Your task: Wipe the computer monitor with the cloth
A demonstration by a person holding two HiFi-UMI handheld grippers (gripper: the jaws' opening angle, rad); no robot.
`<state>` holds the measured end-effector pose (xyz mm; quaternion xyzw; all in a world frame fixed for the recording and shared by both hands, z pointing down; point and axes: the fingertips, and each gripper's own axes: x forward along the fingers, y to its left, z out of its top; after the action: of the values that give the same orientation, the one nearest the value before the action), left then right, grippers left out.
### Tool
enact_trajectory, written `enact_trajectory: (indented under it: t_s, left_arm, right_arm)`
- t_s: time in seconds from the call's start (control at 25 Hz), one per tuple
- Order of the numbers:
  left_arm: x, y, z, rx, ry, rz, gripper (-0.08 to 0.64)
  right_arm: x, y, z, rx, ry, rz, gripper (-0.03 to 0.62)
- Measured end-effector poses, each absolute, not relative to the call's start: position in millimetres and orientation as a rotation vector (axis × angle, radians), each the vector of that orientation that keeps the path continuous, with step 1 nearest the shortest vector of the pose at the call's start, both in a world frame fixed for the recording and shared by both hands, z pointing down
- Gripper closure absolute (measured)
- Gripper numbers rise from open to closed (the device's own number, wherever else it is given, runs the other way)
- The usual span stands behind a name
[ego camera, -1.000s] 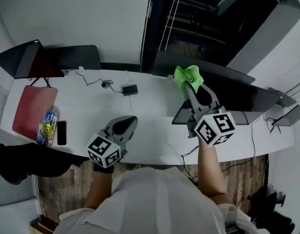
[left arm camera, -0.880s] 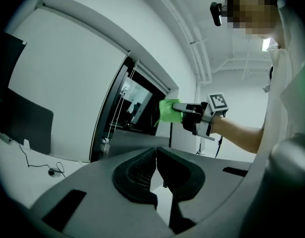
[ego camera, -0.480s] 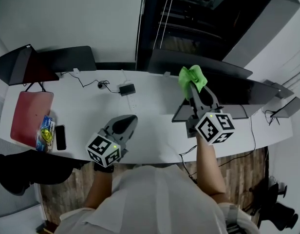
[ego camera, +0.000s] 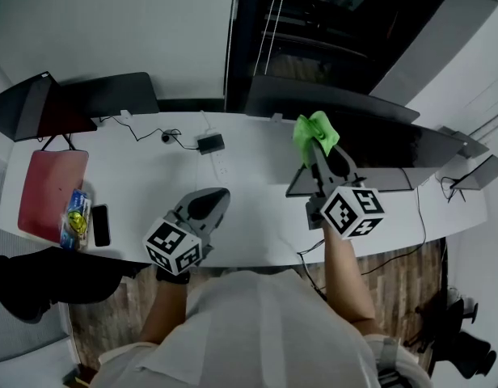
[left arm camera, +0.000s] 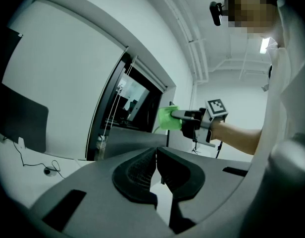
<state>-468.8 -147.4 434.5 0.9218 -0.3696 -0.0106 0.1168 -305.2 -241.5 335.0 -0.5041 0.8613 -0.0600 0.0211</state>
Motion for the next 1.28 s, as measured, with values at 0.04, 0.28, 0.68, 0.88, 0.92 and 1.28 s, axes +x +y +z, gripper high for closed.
enact_trajectory:
  t_s: [0.04, 0.28, 0.68, 0.88, 0.92, 1.28]
  left_arm:
    - [-468.5, -147.0, 434.6, 2.699, -1.080, -0.031, 0.538]
    - [-468.2, -144.8, 436.0, 2.698, -1.077, -0.027, 0.538]
    - [-464.8, -142.2, 441.8, 2.691, -1.071, -0.019, 0.538]
    - [-464.5, -140.9, 441.3, 2.692, -1.068, -0.016, 0.538]
    - [-464.5, -140.3, 441.7, 2.691, -1.068, -0.014, 0.538]
    - [-465.5, -137.1, 444.6, 2.685, -1.072, -0.003, 0.538]
  right_arm:
    - [-305.3, -240.7, 338.6, -1.566, 2.674, -0.193, 0.520]
    - [-306.3, -236.6, 363.1, -1.589, 2.707, -0.239, 0.520]
    - [-304.0, -232.9, 409.5, -1.647, 2.759, -0.324, 0.520]
    - [-302.8, -232.6, 428.1, -1.676, 2.776, -0.364, 0.520]
    - [-302.6, -232.4, 431.8, -1.681, 2.778, -0.372, 0.520]
    - [-302.0, -229.3, 471.4, -1.726, 2.823, -0.446, 0.520]
